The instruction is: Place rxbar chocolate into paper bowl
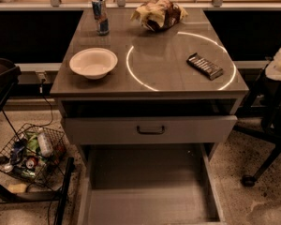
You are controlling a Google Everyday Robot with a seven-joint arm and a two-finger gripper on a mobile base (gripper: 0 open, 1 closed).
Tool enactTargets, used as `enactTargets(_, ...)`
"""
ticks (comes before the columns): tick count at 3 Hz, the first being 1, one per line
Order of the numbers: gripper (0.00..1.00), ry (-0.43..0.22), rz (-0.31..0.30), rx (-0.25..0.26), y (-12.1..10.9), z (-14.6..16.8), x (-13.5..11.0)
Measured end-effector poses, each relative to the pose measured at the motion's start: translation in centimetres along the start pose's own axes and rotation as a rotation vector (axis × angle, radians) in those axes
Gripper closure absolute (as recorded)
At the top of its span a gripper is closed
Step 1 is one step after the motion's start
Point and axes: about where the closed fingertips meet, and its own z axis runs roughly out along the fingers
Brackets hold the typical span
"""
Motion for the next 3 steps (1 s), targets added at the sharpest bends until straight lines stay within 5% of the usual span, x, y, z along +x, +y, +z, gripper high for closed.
enactTargets(1, 0.00, 0.000, 0.000, 0.000, 0.0, 0.0, 0.0)
enactTargets(2, 0.00, -0.074, 0.055, 0.051, -1.7, 0.3, -0.5)
enactTargets(3, 0.00, -0.221, 0.185, 0.100, -6.0, 3.1, -1.0)
